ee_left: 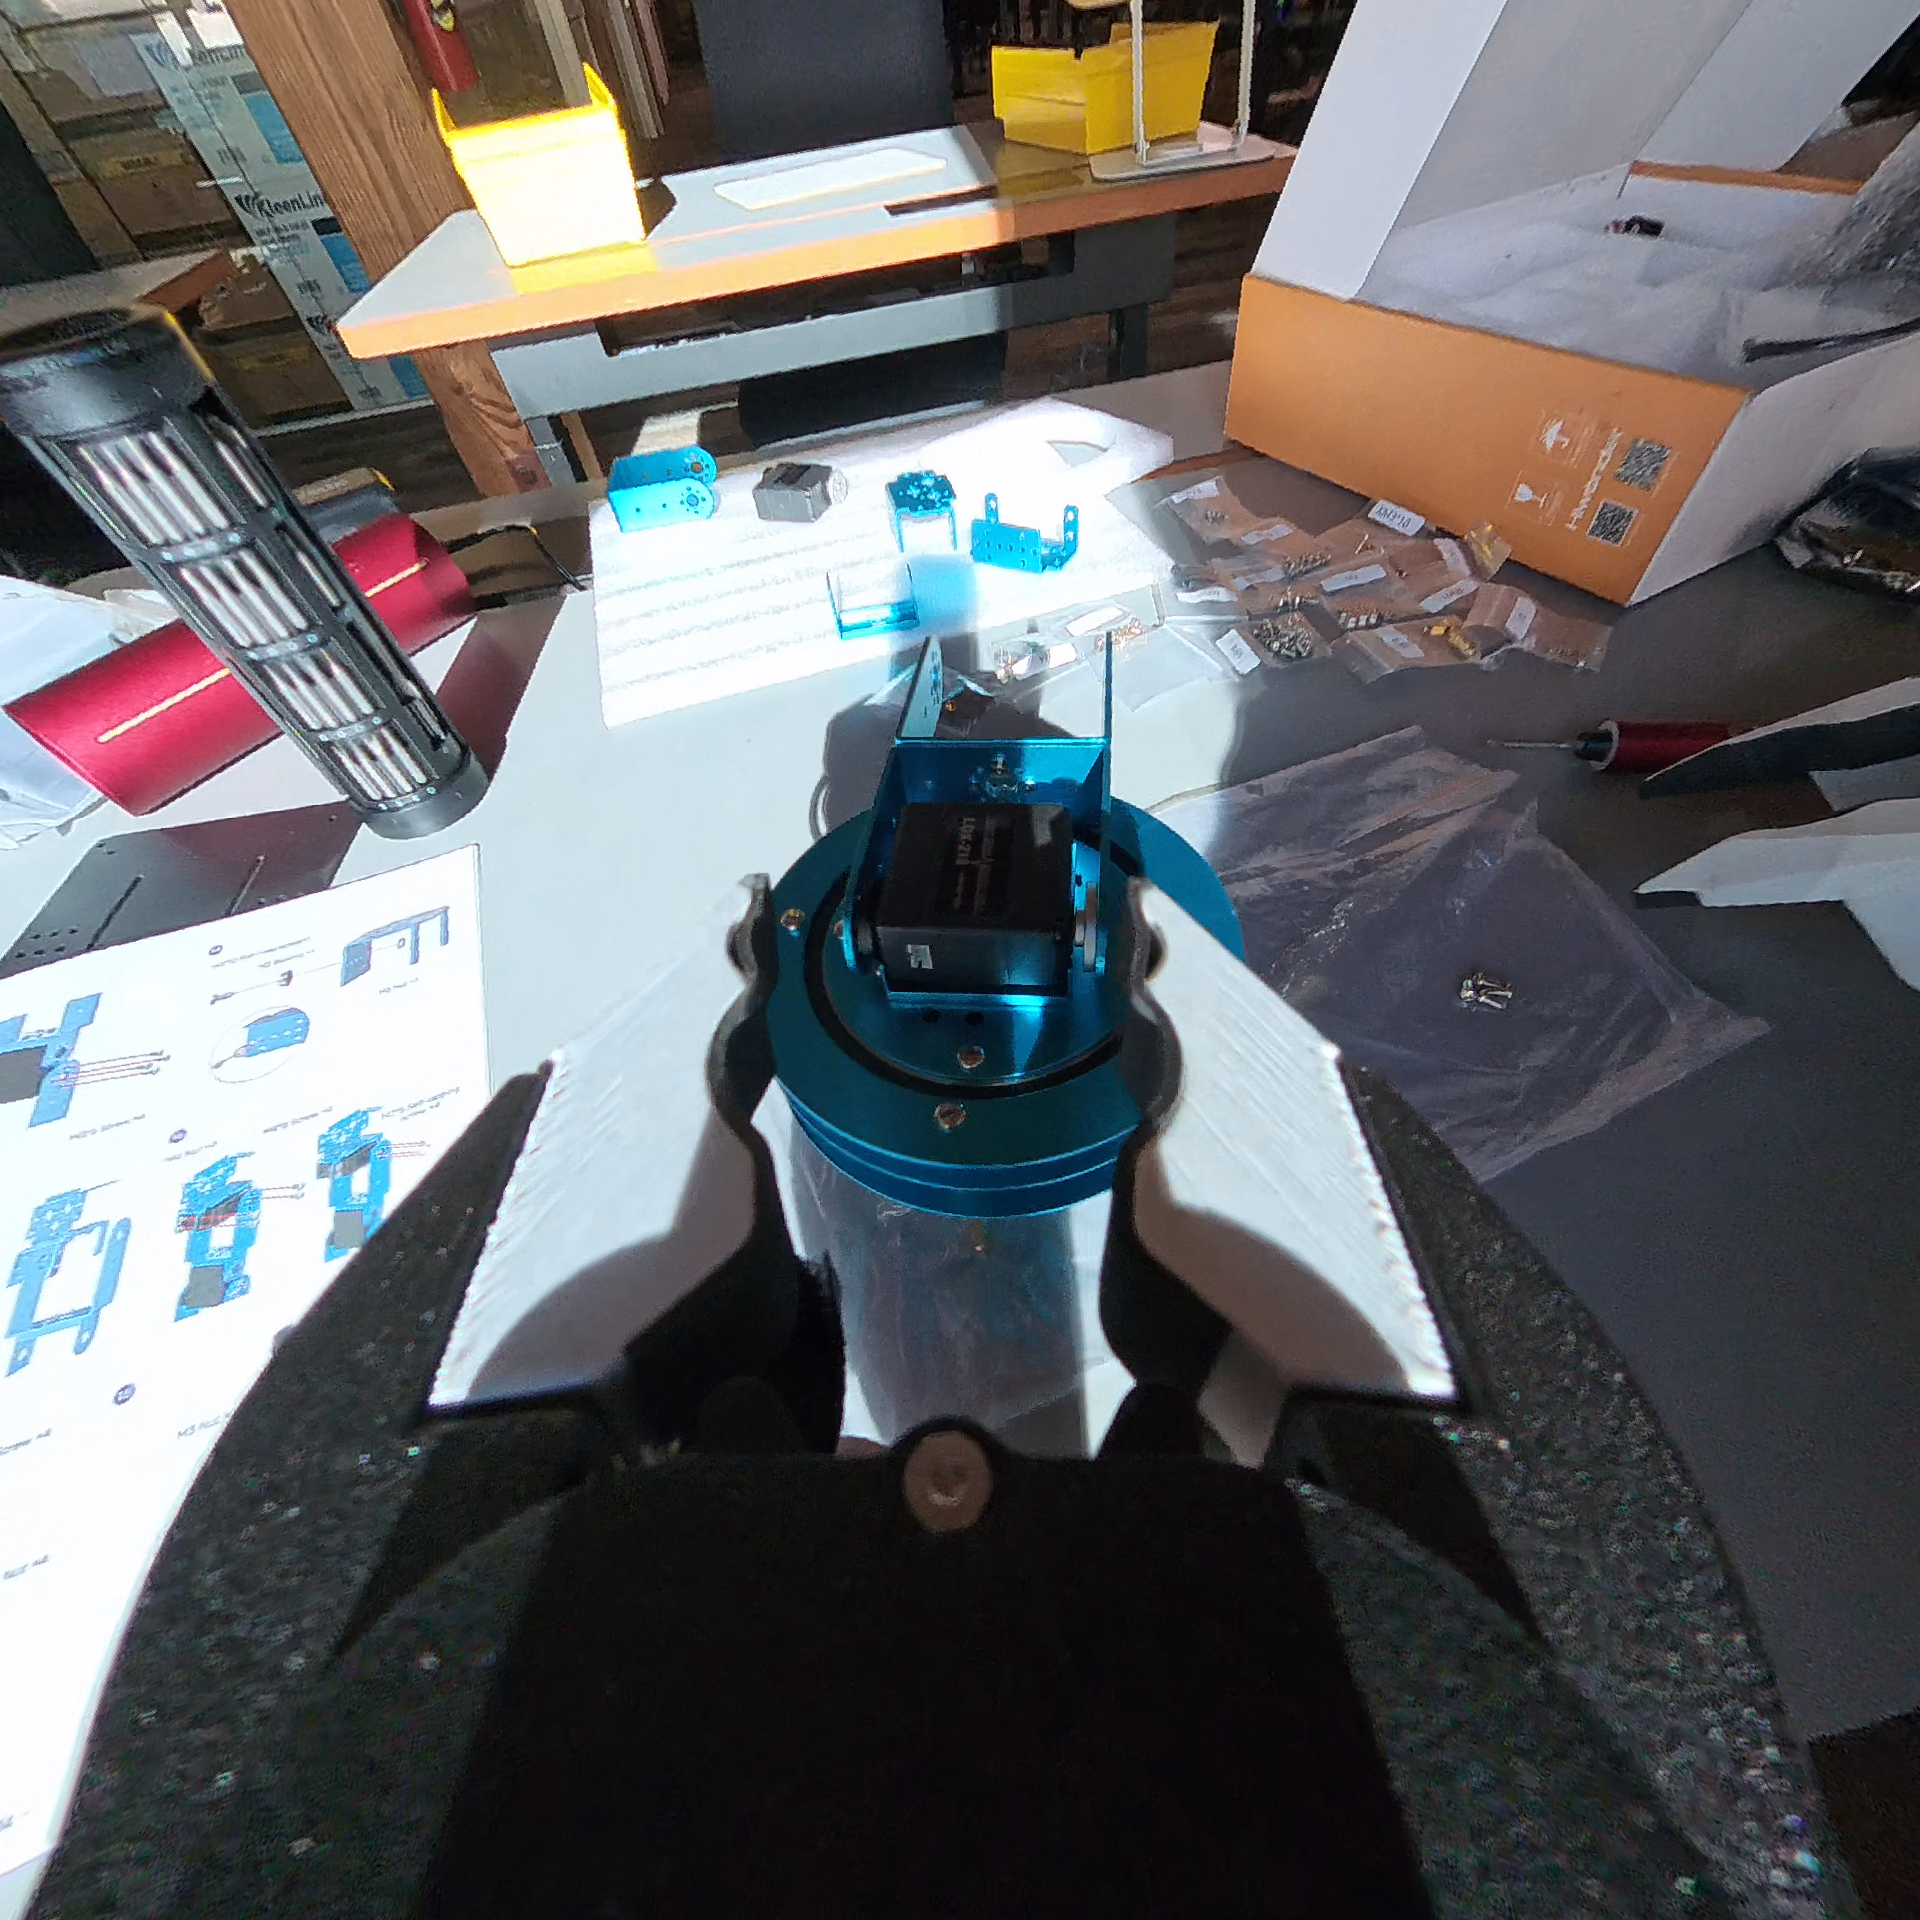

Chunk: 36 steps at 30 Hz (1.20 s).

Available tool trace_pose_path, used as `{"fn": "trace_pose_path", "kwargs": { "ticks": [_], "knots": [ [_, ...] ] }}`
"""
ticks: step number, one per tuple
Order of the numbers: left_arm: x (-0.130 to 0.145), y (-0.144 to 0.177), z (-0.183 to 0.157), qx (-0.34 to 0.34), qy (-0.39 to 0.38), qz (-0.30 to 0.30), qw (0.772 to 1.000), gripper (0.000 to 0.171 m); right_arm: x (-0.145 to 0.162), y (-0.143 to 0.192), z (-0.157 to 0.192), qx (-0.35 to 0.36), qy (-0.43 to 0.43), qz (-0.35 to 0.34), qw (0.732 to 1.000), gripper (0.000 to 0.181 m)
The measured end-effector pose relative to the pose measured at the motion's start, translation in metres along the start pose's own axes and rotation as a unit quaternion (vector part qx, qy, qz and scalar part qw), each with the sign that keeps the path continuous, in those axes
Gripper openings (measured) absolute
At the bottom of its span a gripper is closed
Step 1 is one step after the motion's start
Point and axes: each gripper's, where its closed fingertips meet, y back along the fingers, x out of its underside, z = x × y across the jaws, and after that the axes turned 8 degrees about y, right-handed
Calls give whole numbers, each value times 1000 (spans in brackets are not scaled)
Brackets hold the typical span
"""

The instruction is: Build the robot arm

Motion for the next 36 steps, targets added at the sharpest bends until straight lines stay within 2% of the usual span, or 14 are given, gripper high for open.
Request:
{"fn": "trace_pose_path", "kwargs": {
  "ticks": [4,7,11,16,19,23,26,28,30,33,35,36],
  "knots": [
    [-5,22,5,9,14,-28,999,66,0,0,0,3,2,0,1000,57],
    [2,41,17,-3,16,-53,998,62,0,-1,-2,8,5,1,1000,57],
    [28,69,45,-29,44,-57,997,62,-1,-1,-3,16,13,-2,1000,56],
    [67,111,104,-90,106,-66,988,60,-12,2,-2,38,57,-28,997,54],
    [89,137,151,-147,145,-91,974,59,-17,4,-2,59,86,-39,994,52],
    [122,172,205,-205,208,-149,945,56,-20,4,-9,86,96,-49,990,55],
    [143,194,227,-192,275,-193,922,57,-22,5,-15,86,74,-64,992,57],
    [145,205,234,-153,323,-227,906,56,-22,5,-20,86,56,-71,992,57],
    [155,207,243,-137,345,-214,904,57,-21,5,-24,84,40,-76,993,58],
    [175,207,258,-165,303,-172,923,56,-25,11,-29,89,21,-98,991,57],
    [200,205,275,-218,216,-122,944,54,-27,14,-32,92,13,-111,989,56],
    [213,206,286,-251,173,-106,946,52,-28,15,-32,91,11,-115,989,55]
  ]
}}
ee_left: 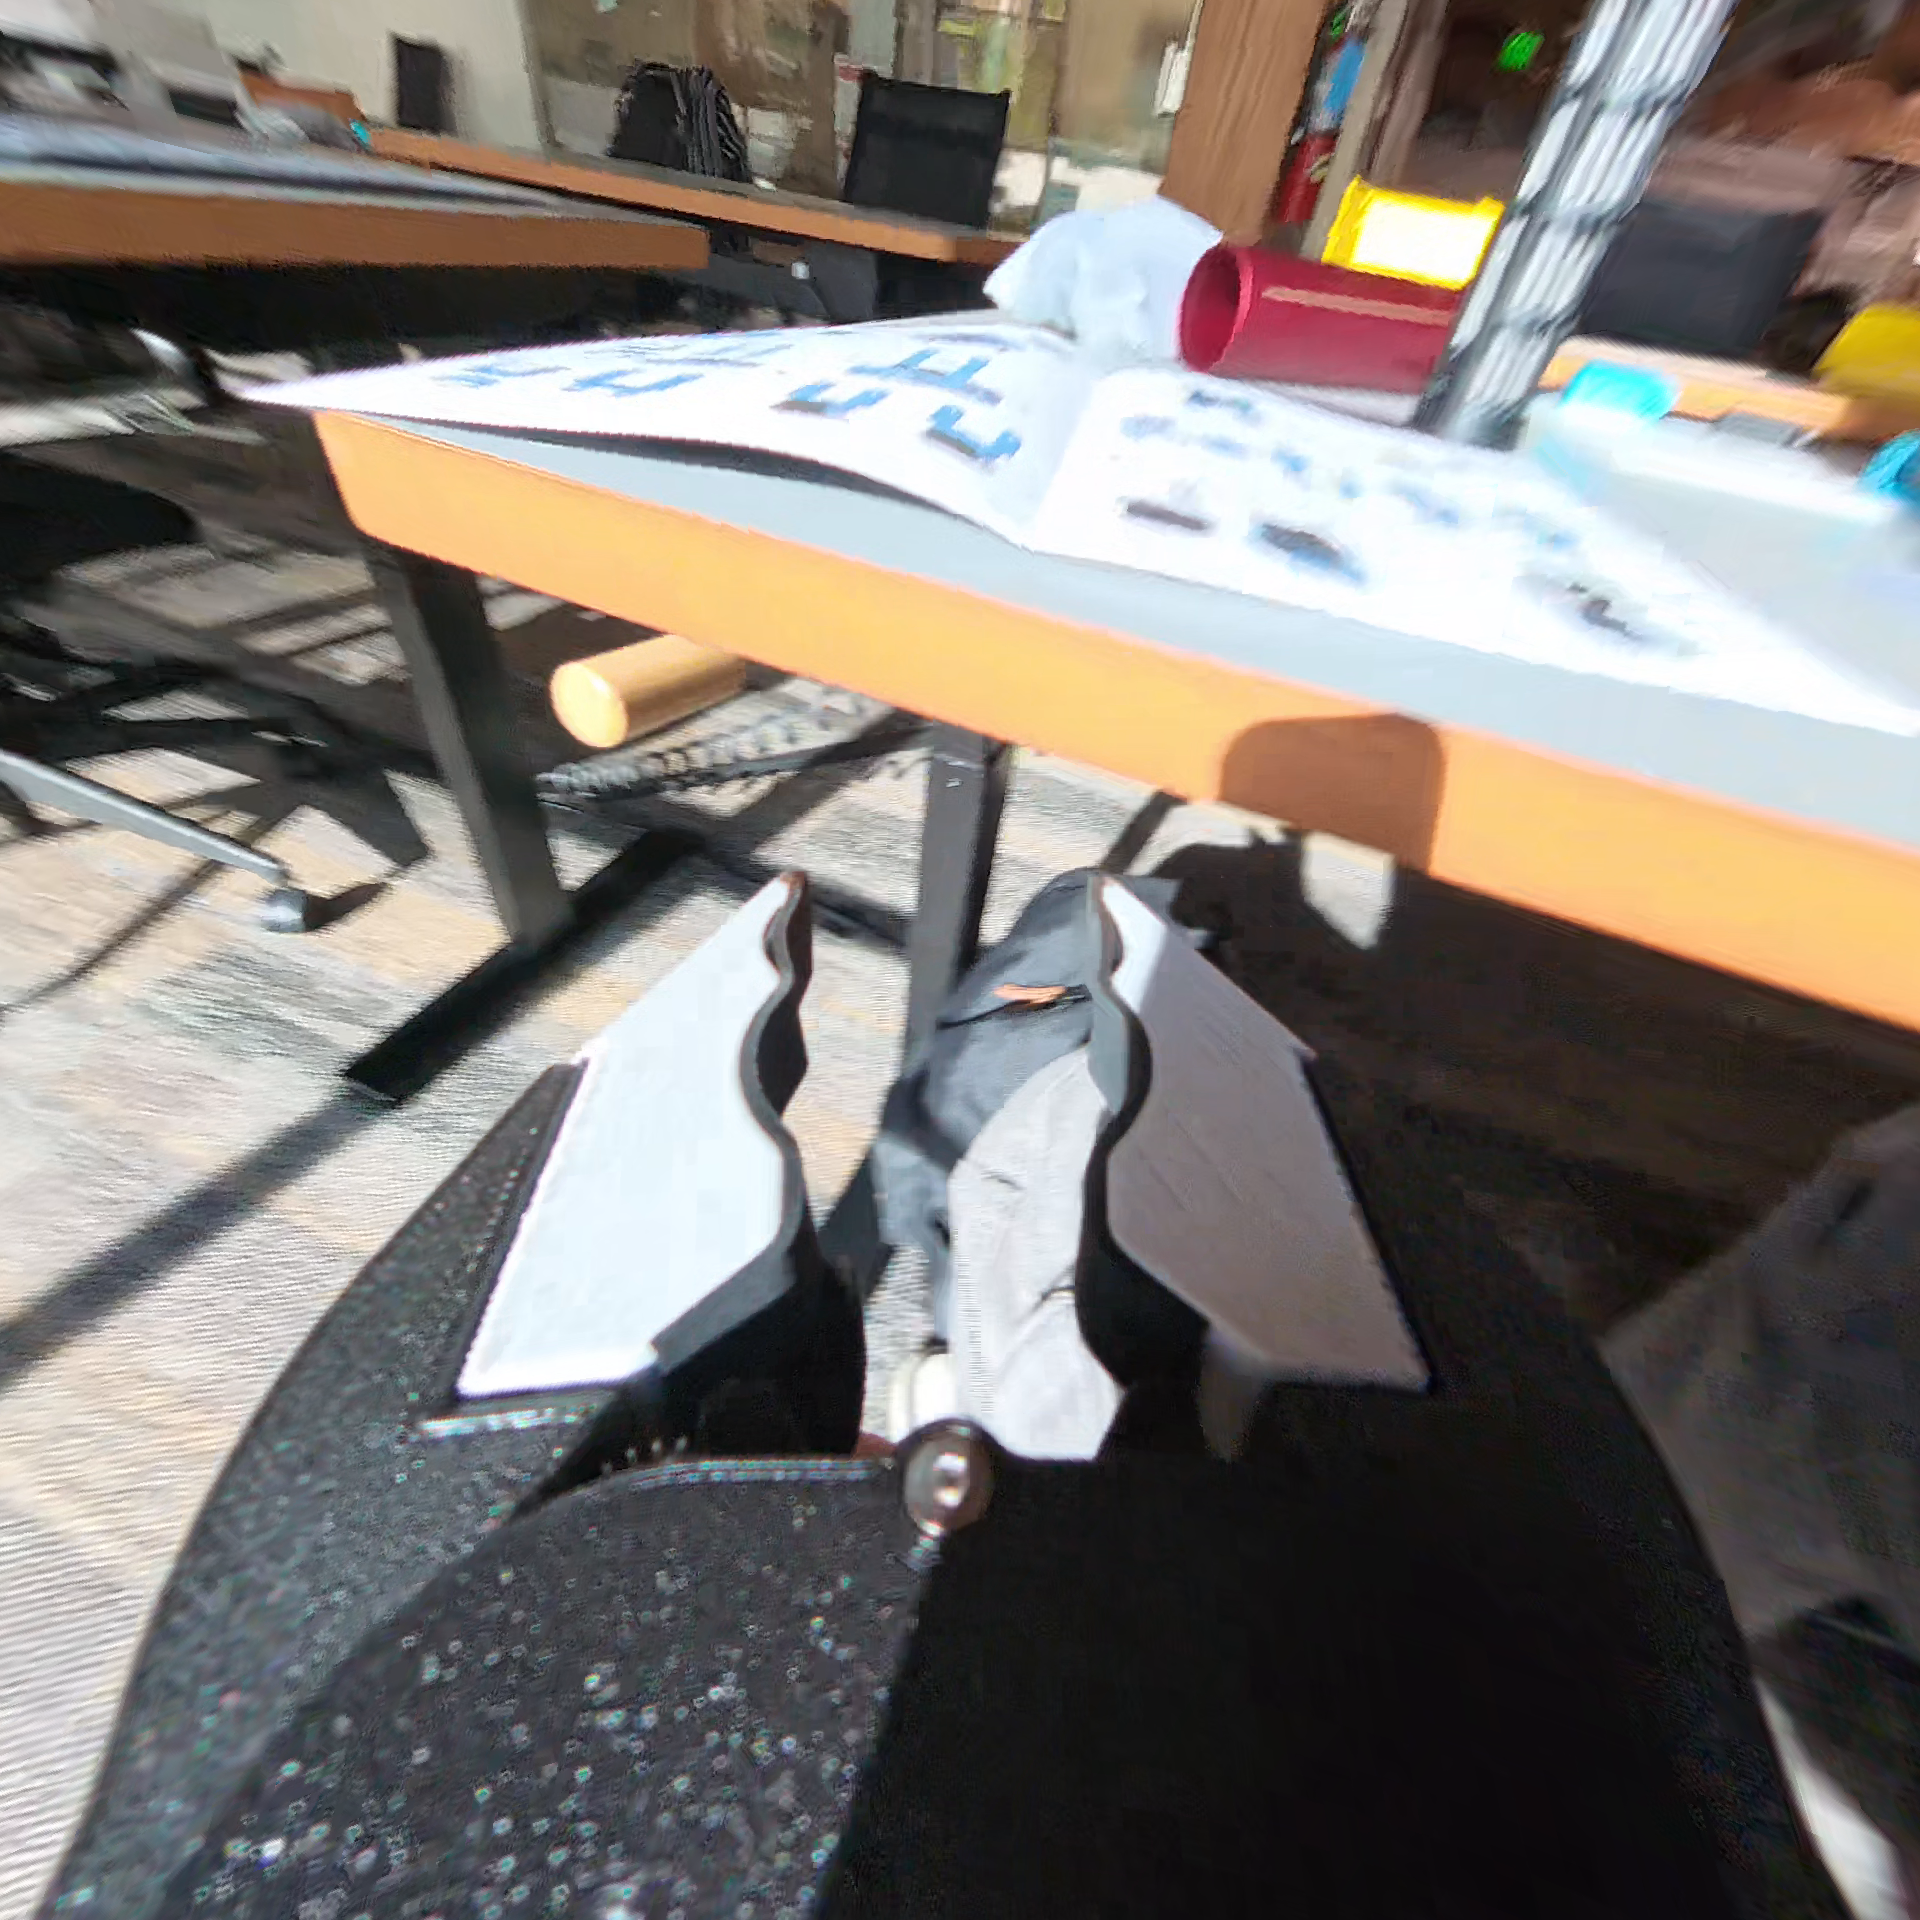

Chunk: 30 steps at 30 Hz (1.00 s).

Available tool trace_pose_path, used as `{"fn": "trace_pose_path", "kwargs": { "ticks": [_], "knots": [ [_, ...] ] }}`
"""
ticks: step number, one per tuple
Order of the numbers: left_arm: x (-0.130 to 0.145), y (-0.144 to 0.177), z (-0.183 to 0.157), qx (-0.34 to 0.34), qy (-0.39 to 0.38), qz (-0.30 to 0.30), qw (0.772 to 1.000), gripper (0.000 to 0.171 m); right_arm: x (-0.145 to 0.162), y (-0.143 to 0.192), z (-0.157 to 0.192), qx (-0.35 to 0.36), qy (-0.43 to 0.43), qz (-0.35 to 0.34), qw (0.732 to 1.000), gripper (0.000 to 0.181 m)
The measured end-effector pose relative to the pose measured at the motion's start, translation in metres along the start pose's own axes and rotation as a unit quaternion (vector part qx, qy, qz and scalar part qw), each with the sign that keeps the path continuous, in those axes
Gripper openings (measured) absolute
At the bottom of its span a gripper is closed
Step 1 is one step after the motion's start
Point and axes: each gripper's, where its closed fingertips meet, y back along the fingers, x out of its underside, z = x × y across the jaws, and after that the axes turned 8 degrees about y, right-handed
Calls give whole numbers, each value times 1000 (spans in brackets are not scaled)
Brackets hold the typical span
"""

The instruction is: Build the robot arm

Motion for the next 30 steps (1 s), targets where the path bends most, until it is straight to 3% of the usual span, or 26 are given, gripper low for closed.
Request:
{"fn": "trace_pose_path", "kwargs": {
  "ticks": [2,6,10,15,30],
  "knots": [
    [9,-6,16,-30,-24,27,999,48,0,0,-1,3,0,1,1000,55],
    [-1,1,4,17,16,21,1000,50,-1,1,-3,28,20,0,999,53],
    [2,16,10,12,-5,27,1000,50,2,-1,-7,50,37,15,998,51],
    [9,17,12,24,29,47,998,50,4,-2,-7,54,42,22,997,51],
    [22,6,-10,22,-32,71,997,50,9,-8,4,36,78,43,995,50]
  ]
}}
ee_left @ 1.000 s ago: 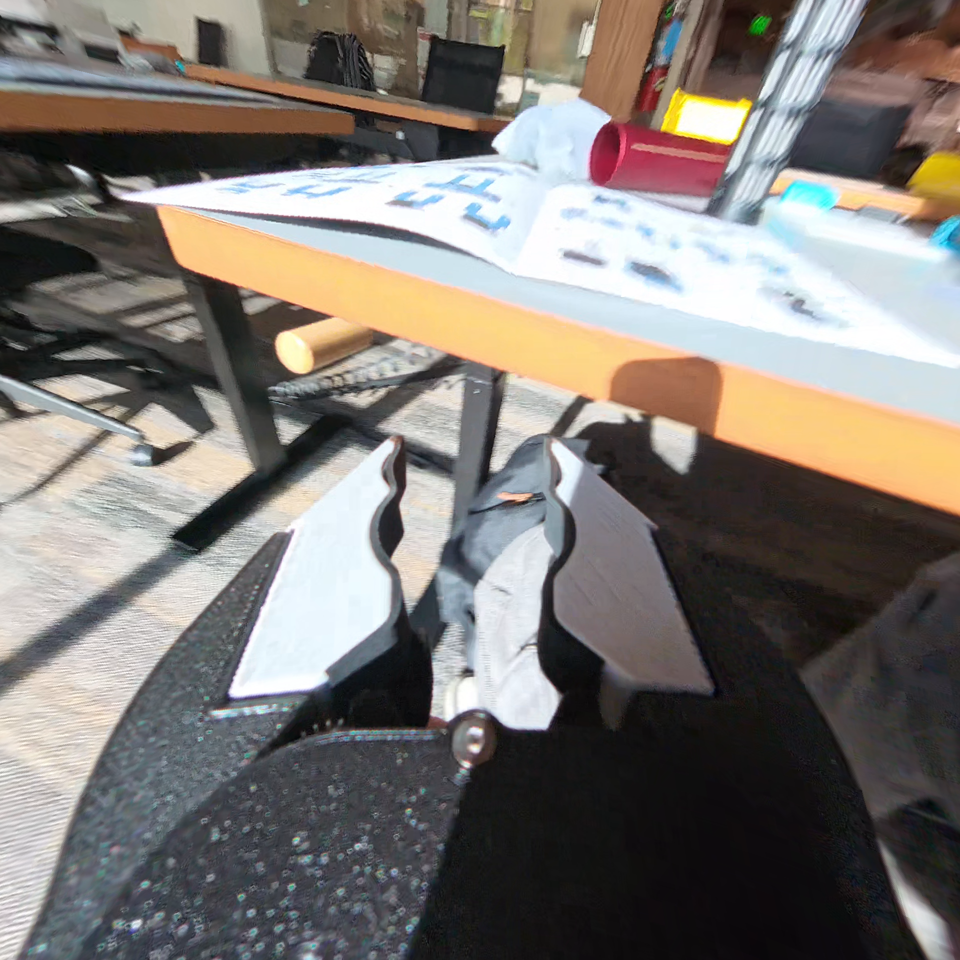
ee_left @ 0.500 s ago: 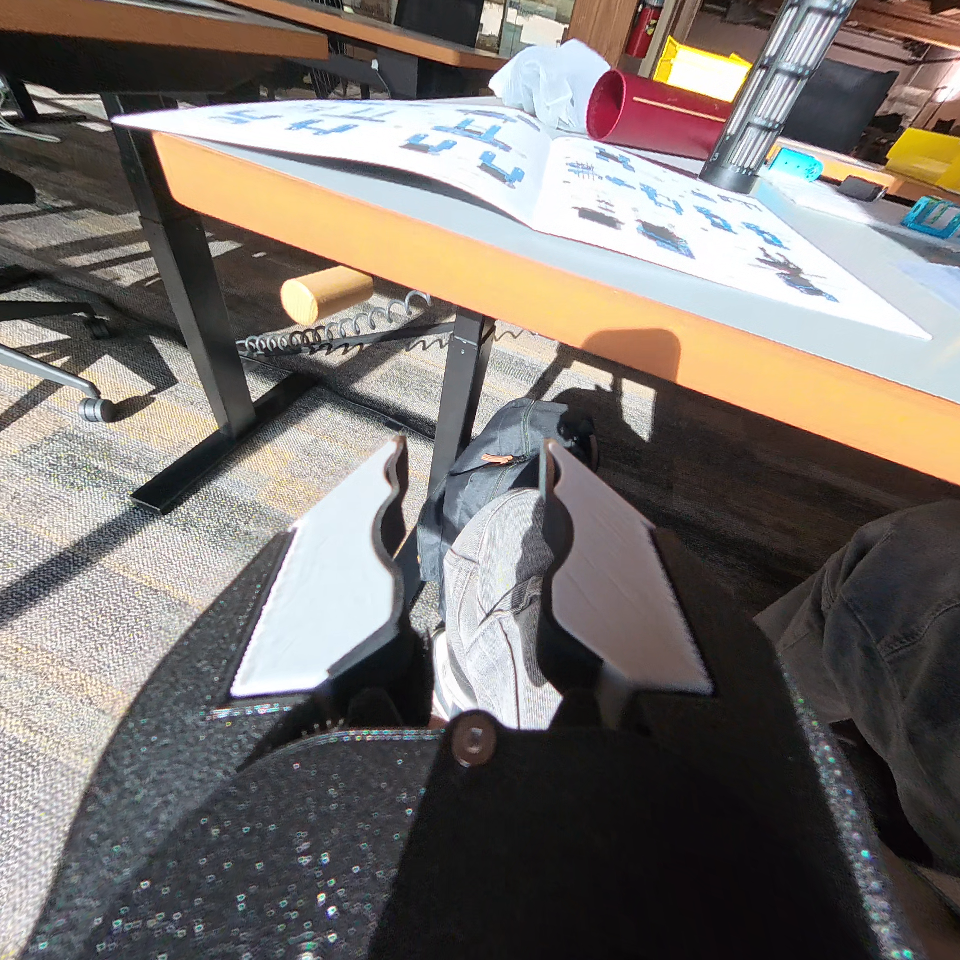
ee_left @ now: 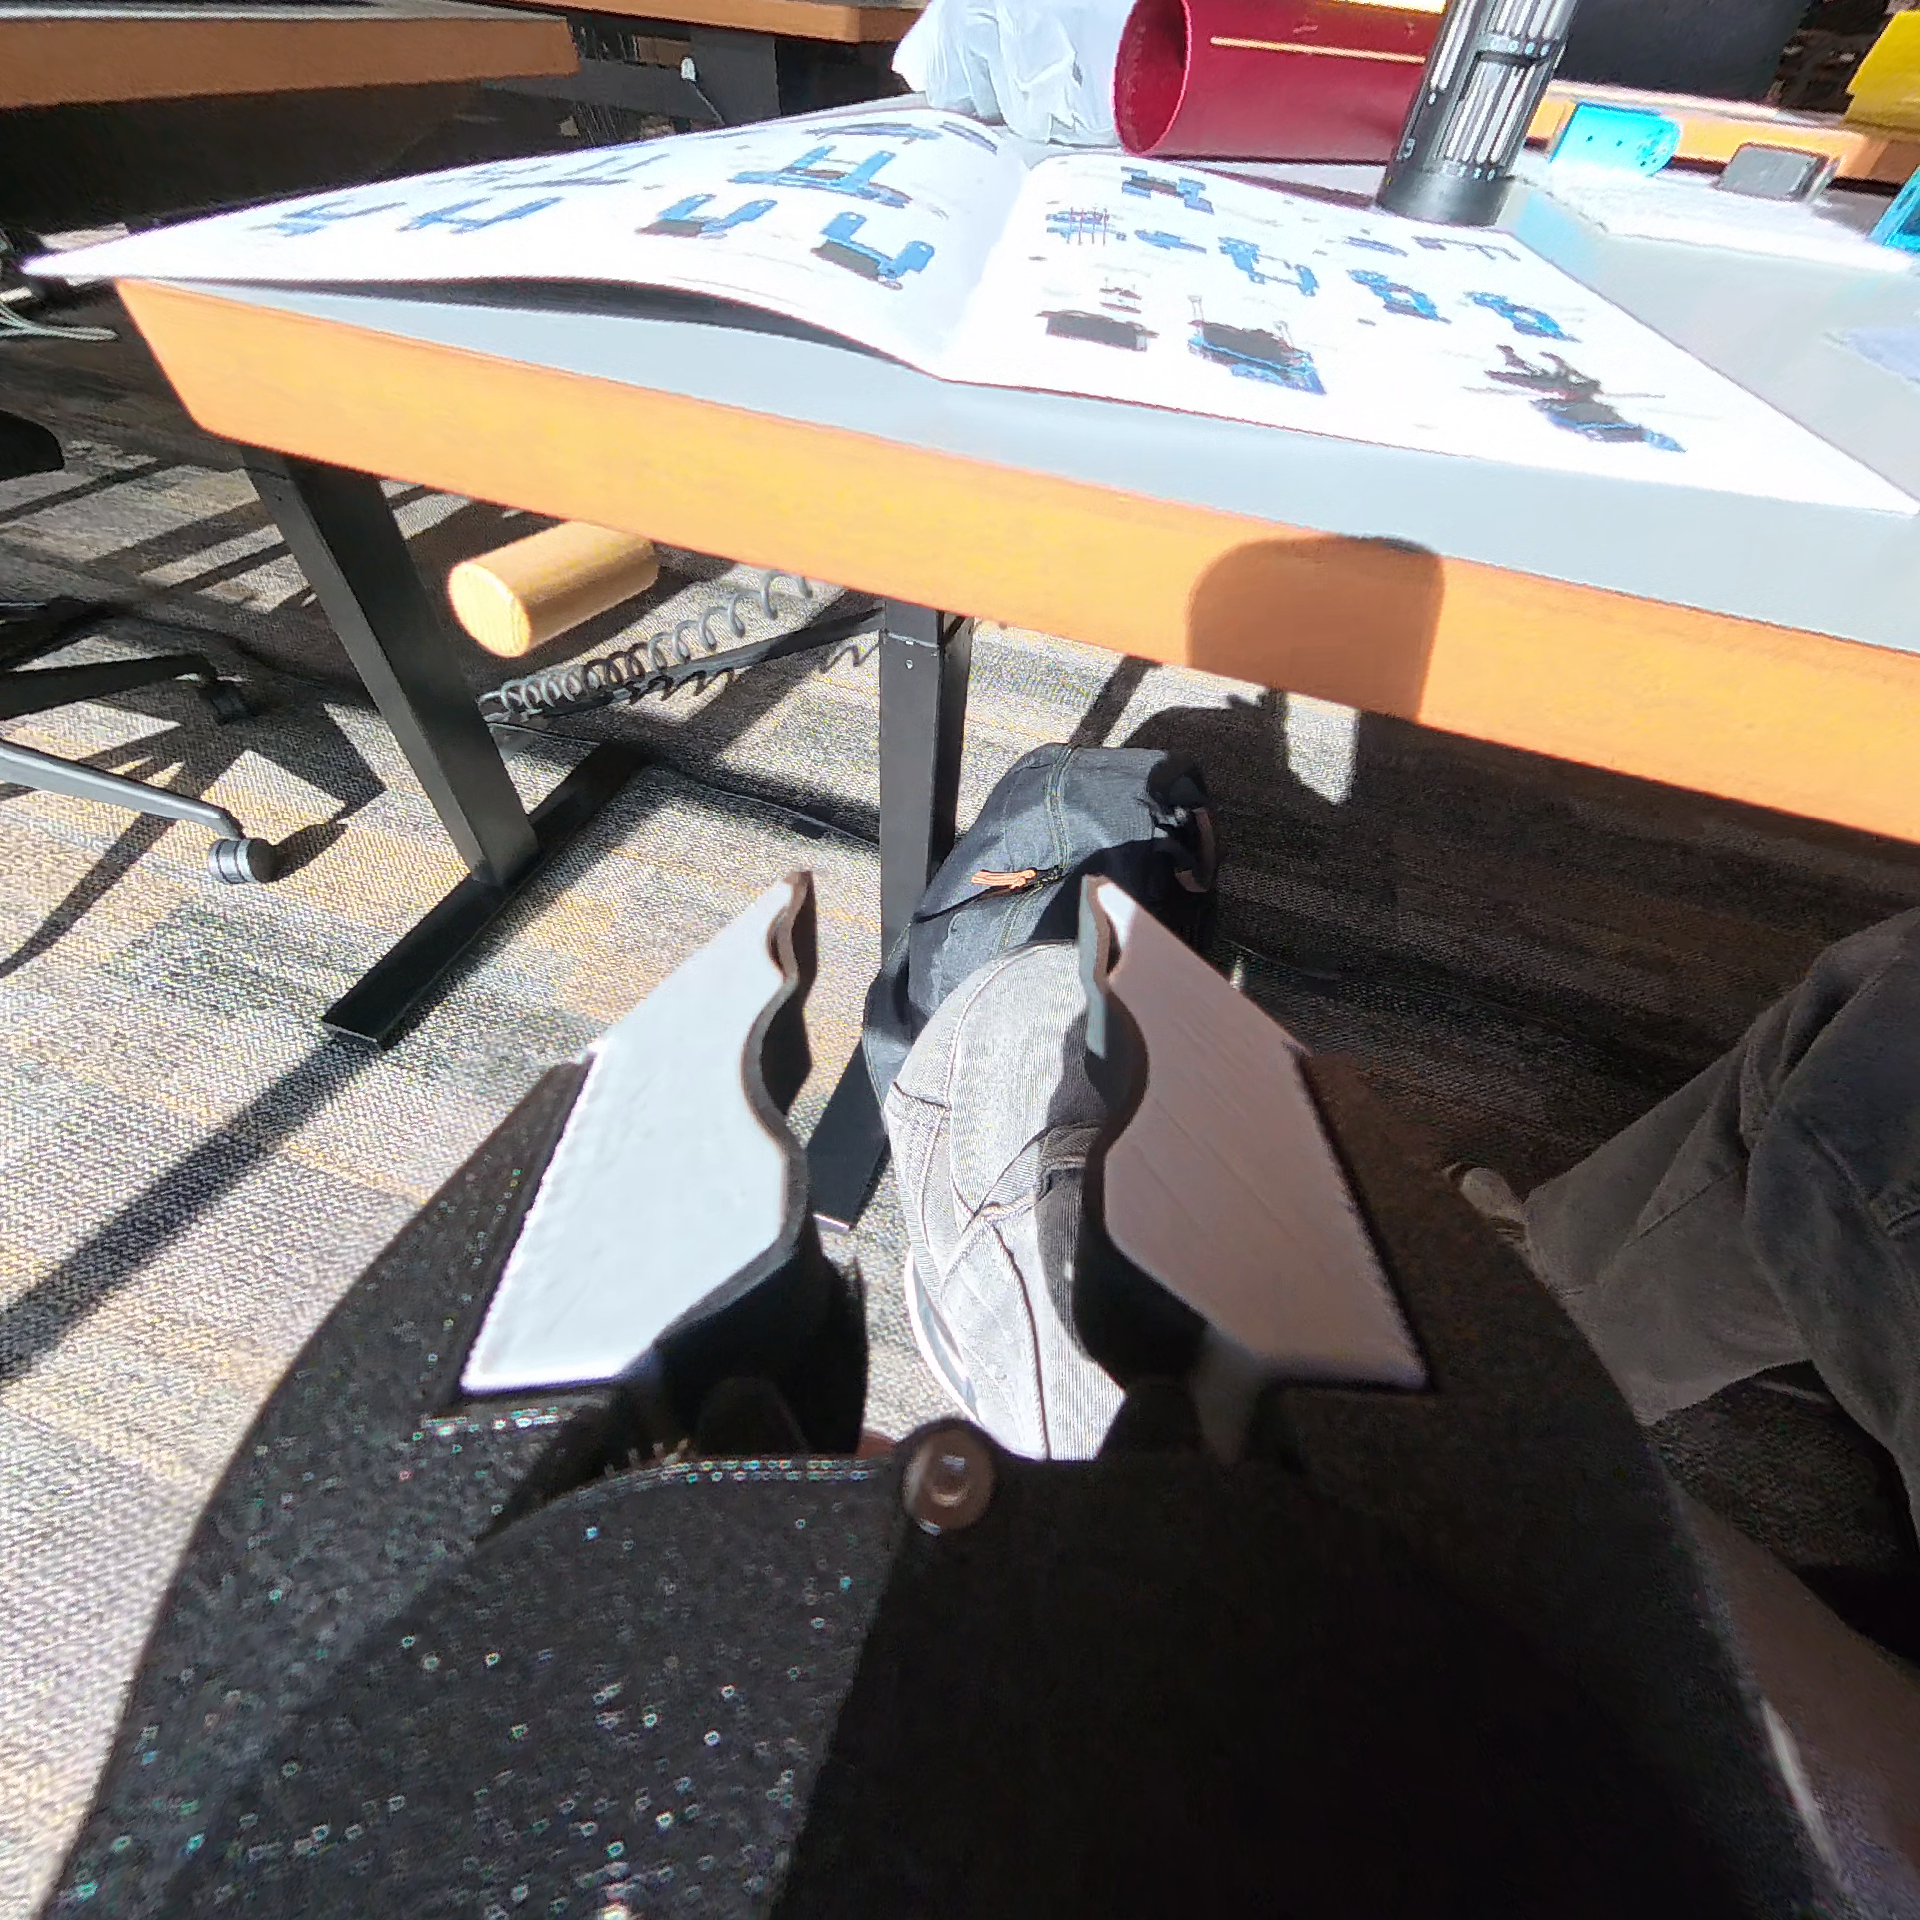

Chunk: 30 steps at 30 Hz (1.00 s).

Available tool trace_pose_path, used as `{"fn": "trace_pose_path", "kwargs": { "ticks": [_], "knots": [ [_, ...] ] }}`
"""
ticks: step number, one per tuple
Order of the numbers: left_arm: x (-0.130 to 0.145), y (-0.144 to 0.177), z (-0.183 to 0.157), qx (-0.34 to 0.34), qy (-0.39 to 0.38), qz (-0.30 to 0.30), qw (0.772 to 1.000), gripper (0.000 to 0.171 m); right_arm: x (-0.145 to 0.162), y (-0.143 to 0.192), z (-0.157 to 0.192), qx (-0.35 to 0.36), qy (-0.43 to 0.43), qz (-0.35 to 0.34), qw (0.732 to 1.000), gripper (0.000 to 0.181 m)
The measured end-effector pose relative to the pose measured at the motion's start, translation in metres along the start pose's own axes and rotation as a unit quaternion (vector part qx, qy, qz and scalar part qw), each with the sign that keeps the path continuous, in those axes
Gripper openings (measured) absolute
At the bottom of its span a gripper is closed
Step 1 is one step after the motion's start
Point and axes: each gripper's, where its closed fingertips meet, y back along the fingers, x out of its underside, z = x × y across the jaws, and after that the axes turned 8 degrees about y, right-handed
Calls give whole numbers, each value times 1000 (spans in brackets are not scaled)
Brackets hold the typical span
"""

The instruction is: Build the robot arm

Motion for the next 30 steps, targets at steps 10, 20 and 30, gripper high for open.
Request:
{"fn": "trace_pose_path", "kwargs": {
  "ticks": [10,20,30],
  "knots": [
    [-122,29,-200,339,-141,9,930,86,-68,-13,118,-225,148,33,962,101],
    [-64,-89,-336,518,-272,228,778,99,-76,-69,179,-302,147,15,942,110],
    [-49,-95,-363,555,-295,238,740,105,-73,-73,182,-360,140,43,921,104]
  ]
}}
